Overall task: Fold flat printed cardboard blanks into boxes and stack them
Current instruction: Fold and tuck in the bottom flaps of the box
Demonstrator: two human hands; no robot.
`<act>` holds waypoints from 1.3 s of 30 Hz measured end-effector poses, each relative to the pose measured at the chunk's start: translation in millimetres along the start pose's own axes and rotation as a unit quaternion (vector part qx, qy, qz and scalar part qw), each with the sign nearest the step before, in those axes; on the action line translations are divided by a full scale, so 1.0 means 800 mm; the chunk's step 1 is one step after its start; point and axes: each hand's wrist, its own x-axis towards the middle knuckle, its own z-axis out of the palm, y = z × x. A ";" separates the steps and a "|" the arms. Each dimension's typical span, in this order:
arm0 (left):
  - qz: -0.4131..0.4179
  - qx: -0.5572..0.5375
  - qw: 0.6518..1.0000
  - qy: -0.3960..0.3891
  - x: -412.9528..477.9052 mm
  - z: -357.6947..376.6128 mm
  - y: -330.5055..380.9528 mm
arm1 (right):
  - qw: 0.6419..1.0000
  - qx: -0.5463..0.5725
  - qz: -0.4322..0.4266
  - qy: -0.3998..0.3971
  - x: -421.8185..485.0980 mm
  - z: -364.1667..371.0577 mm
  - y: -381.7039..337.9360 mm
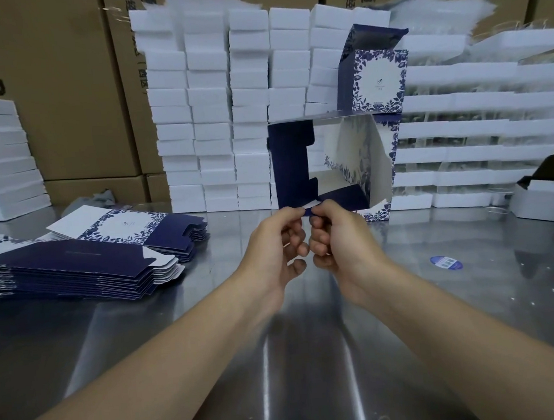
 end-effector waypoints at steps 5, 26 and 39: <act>0.006 0.003 1.000 0.003 0.001 0.003 0.001 | 1.000 -0.025 0.004 -0.016 -0.004 0.003 -0.001; 0.070 0.088 0.993 0.042 -0.005 0.008 -0.001 | 0.999 -0.004 0.010 0.043 0.004 -0.002 -0.001; 0.055 0.099 0.991 0.076 -0.006 0.004 0.003 | 0.995 -0.009 0.006 0.100 0.016 -0.011 0.001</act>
